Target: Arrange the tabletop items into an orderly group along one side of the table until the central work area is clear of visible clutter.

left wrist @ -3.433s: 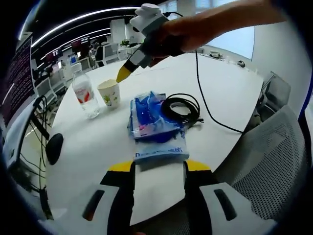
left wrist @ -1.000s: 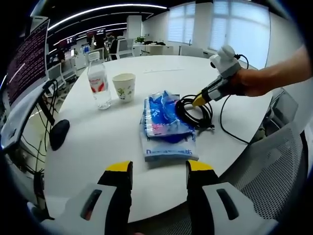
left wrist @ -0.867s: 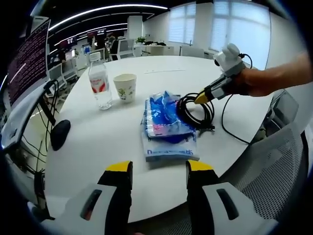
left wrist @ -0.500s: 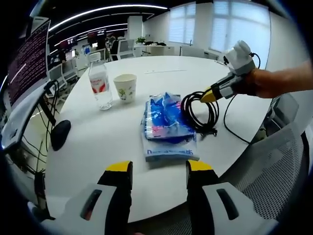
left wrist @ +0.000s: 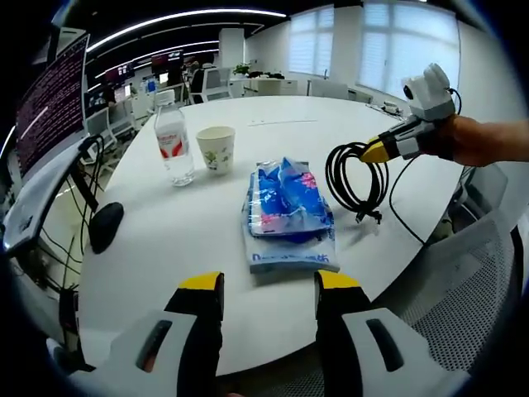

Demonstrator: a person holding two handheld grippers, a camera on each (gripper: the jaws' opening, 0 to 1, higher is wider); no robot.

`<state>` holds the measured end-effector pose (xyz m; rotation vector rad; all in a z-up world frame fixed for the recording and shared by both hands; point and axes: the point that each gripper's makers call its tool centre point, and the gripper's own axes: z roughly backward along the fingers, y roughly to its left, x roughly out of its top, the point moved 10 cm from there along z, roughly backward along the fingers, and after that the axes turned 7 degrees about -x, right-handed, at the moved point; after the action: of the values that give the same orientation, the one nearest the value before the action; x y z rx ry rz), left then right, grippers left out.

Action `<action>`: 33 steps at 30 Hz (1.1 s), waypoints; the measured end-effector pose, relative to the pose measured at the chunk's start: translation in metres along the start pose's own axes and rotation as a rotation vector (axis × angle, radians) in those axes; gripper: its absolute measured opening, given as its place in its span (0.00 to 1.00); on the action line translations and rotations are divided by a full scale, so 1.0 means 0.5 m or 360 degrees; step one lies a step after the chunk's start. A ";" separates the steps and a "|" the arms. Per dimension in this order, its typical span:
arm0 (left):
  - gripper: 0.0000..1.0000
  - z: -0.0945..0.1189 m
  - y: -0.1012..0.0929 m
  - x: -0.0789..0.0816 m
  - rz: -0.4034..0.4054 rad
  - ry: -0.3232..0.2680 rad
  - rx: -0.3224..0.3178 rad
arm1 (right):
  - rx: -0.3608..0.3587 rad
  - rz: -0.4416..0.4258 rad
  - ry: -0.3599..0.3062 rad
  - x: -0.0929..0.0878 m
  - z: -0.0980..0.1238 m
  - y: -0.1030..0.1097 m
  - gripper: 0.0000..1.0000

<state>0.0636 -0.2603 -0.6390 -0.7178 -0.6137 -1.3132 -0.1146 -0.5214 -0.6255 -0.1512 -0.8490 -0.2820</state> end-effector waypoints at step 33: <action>0.43 0.002 0.005 -0.003 0.0038 -0.0004 0.0021 | -0.0234 -0.0206 0.0162 -0.069 0.029 -0.136 0.05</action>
<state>0.0659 -0.2585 -0.6396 -0.7141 -0.6138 -1.2850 -0.1671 -0.5764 -0.6408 -0.2176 -0.7378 -0.4701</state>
